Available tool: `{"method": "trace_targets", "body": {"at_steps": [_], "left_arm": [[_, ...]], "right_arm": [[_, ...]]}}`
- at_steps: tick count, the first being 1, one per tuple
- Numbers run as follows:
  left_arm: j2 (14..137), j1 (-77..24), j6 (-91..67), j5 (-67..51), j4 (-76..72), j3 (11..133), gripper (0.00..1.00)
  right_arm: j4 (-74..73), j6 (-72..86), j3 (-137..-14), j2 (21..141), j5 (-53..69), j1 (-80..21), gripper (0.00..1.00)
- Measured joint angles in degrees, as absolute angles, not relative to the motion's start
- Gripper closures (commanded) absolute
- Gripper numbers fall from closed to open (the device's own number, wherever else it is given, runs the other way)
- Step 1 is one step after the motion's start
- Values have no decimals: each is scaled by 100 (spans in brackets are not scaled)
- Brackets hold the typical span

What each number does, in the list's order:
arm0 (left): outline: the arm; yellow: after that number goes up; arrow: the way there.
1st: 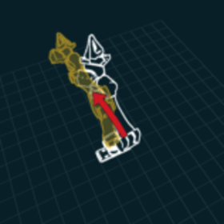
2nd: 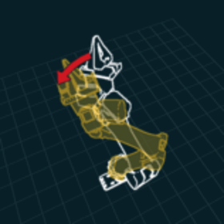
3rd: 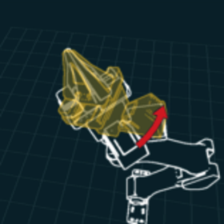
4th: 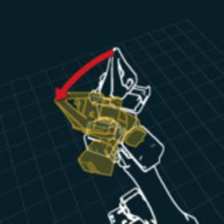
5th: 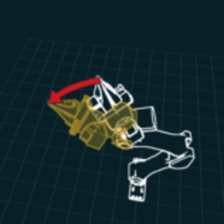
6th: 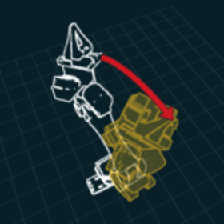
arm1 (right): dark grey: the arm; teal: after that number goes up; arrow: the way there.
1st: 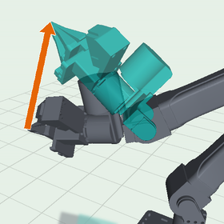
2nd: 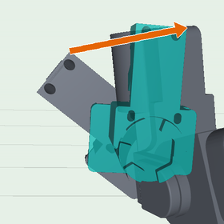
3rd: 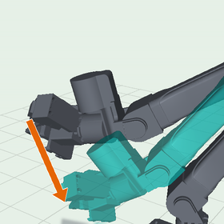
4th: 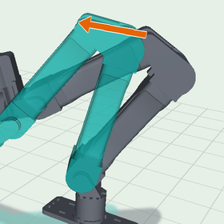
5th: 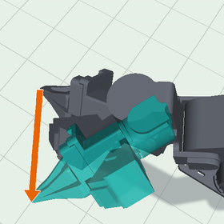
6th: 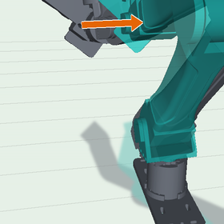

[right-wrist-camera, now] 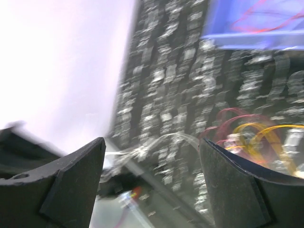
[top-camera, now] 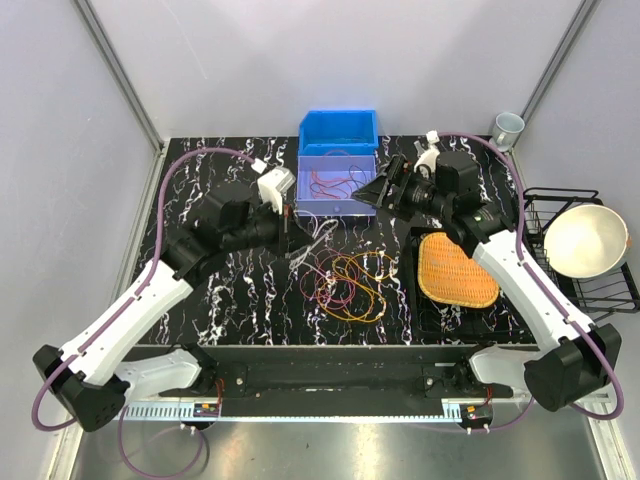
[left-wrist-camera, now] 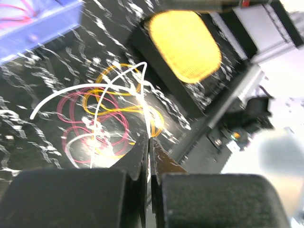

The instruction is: Untangle the cables

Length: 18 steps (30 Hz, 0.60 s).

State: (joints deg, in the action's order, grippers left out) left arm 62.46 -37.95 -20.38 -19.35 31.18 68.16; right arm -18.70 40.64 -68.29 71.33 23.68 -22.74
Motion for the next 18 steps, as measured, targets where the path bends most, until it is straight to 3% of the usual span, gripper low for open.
{"method": "trace_targets", "body": {"at_steps": [9,18], "left_arm": [[6042,-3667,-2534,-3081,2158,5942,100],[6104,-3664,-3048,-3509,1288,5848,100]], "right_arm": [[-196,5948,-5634,6904,3898,-2305,20],[668,6659,-5406,6904,4163,-2718,25]]}}
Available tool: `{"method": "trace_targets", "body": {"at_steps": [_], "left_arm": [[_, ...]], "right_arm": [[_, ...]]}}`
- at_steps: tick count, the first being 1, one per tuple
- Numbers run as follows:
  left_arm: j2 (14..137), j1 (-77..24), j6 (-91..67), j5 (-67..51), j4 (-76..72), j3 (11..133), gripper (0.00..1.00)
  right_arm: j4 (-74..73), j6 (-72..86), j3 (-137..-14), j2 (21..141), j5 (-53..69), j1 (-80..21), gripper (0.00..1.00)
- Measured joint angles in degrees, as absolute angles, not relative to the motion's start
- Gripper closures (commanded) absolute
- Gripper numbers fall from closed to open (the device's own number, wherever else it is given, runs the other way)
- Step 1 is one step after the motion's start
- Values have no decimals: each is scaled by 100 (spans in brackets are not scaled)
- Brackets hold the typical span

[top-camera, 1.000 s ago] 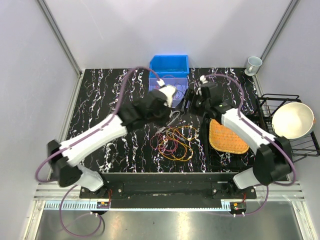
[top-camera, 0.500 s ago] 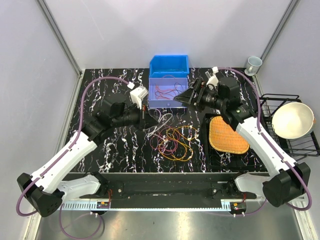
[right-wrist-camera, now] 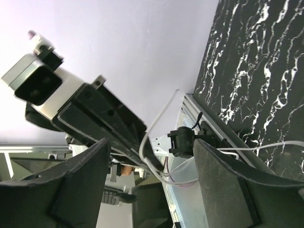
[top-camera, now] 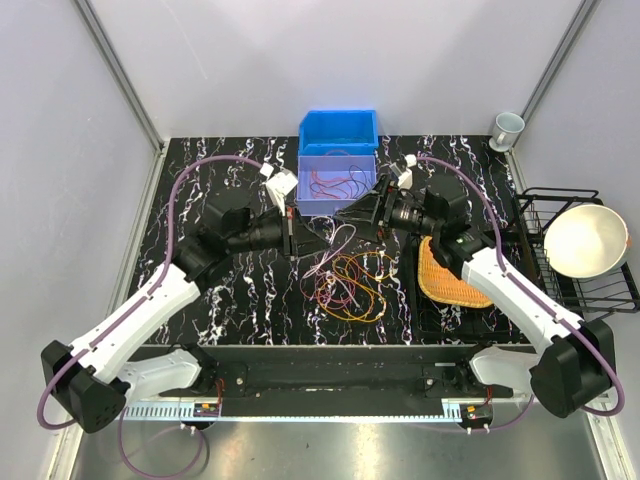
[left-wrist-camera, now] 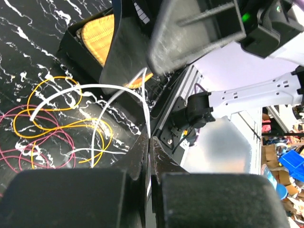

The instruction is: Untangle the cables

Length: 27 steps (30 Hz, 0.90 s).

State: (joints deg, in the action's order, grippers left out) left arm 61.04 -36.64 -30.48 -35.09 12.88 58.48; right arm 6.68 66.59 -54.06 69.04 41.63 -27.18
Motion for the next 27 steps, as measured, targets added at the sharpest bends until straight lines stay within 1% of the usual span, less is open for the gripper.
{"method": "trace_targets", "body": {"at_steps": [4,8,11,14,18,22,27], "left_arm": [[6267,-3662,-3116,-3500,1236,5848,100],[6344,-3660,-3092,-3400,1334,5857,100],[6342,-3621,-2965,-3170,1667,5964,100],[6294,-3520,-2845,-2926,1916,6075,100],[6195,-3420,-2805,-2738,2056,6104,100],[6195,-3420,-2840,-2720,2036,6104,100],[6200,-3420,-2965,-2762,1918,6101,100]], "right_arm": [[987,6842,-5308,6904,4169,-2775,25],[897,6761,-5286,6886,4112,-2775,25],[-23,6219,-5463,6678,3564,-2786,23],[-893,5743,-5612,6169,2790,-2783,23],[-1354,5430,-5865,5686,2386,-2786,25],[-1299,5413,-5916,5833,2451,-2818,26],[-1162,5527,-5669,6167,2543,-3057,26]]}}
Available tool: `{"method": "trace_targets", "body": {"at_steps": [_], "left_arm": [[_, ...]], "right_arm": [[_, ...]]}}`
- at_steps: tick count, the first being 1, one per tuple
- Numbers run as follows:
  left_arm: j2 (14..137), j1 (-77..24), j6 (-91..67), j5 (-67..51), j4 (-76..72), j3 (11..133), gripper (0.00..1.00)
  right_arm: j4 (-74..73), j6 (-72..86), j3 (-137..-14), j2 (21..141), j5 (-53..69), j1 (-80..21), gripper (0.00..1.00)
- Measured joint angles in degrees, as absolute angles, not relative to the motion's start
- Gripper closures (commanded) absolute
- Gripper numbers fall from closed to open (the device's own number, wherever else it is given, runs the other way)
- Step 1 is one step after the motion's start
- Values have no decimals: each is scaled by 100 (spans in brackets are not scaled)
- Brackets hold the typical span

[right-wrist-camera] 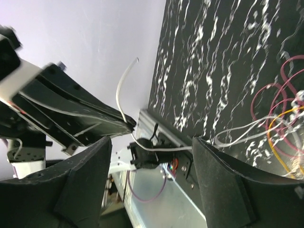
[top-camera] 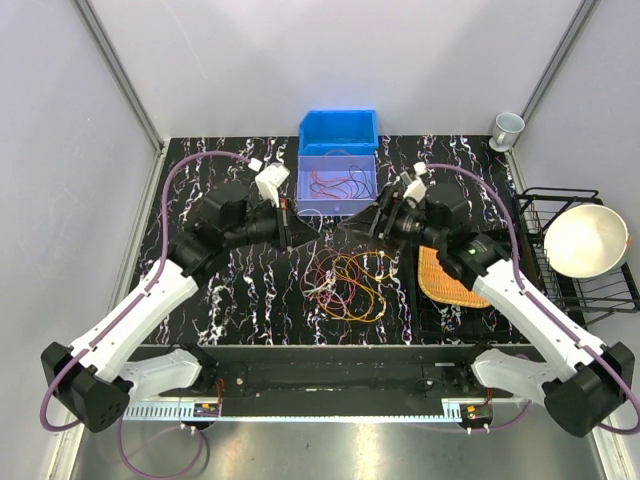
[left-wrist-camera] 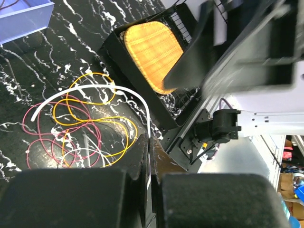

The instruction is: Untangle the cables

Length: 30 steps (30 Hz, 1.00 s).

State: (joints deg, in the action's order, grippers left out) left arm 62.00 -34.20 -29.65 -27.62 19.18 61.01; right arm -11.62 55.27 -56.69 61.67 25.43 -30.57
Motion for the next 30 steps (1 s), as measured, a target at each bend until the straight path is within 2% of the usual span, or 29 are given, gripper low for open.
{"method": "trace_targets", "body": {"at_steps": [9,16,19,21,22,23,24,25,26,27,28,29,30], "left_arm": [[6423,-3420,-3210,-3120,1573,6093,100],[6493,-3420,-3319,-3472,1415,6020,100],[6517,-3420,-3339,-3579,1356,5979,100],[6547,-3422,-3352,-3640,1326,5961,100],[6565,-3422,-3352,-3664,1323,5957,100],[6578,-3422,-3354,-3697,1319,5953,100],[6595,-3422,-3354,-3723,1319,5948,100],[6613,-3422,-3352,-3741,1321,5948,96],[6628,-3422,-3354,-3754,1323,5942,71],[6646,-3424,-3354,-3769,1323,5942,53],[6657,-3428,-3336,-3782,1315,5937,40],[6659,-3428,-3347,-3800,1315,5929,21],[6650,-3428,-3345,-3791,1317,5909,15]], "right_arm": [[-545,5686,-5599,6497,2714,-3500,31],[-126,5684,-5601,6652,2777,-3500,42],[-108,5677,-5601,6796,2773,-3514,53],[-108,5673,-5601,6877,2770,-3531,67],[-106,5651,-5599,6904,2770,-3538,74],[-104,5658,-5601,6930,2768,-3548,93],[-108,5655,-5601,6947,2768,-3555,100],[-104,5649,-5601,6963,2770,-3562,100],[-91,5666,-5603,6969,2770,-3568,100],[-97,5660,-5607,6969,2766,-3570,100],[-121,5653,-5621,6969,2762,-3570,100],[-196,5638,-5658,6976,2744,-3573,100],[-294,5605,-5708,6978,2716,-3573,100]]}}
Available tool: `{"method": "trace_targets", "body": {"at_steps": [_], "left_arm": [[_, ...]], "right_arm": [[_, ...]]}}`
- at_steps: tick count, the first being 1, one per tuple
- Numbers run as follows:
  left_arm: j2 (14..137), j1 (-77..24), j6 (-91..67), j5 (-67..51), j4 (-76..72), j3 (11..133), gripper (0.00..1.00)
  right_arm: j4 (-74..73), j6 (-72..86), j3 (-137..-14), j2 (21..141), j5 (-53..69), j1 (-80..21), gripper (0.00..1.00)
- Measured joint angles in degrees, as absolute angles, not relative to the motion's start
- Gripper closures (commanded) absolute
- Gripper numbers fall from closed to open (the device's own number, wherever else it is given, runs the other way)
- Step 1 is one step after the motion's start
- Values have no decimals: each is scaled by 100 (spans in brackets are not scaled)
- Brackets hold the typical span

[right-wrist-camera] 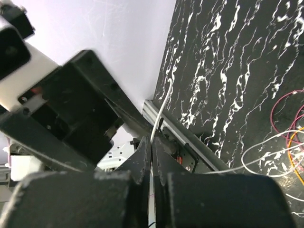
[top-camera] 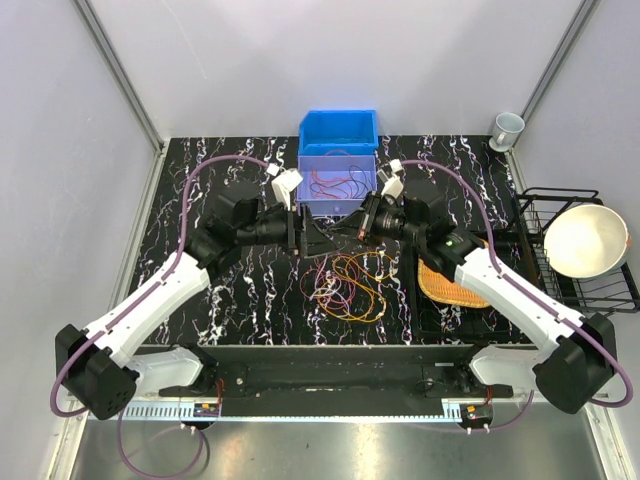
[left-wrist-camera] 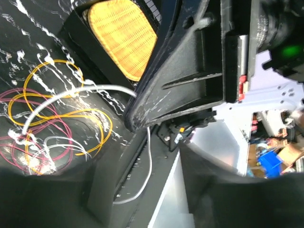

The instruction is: Untangle the cables

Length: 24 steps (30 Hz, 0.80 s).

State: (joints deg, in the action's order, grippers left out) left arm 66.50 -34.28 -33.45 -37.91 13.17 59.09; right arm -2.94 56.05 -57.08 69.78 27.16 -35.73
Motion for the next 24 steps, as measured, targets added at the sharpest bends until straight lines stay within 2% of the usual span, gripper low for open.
{"method": "trace_targets", "body": {"at_steps": [2,11,16,24], "left_arm": [[6622,-3433,-3299,-3699,1361,5865,11],[5546,-3459,-3107,-2613,1715,4869,9],[5151,-3706,-3009,-2104,1726,4348,7],[5258,-4403,-2788,-1122,1503,4171,9]], "right_arm": [[-493,5518,-5861,6982,2641,-3575,100],[-1393,5050,-7140,6982,2209,-3581,100],[-1608,4982,-7258,7015,2161,-3583,100],[-1826,4934,-7371,7137,2145,-3583,100]]}}
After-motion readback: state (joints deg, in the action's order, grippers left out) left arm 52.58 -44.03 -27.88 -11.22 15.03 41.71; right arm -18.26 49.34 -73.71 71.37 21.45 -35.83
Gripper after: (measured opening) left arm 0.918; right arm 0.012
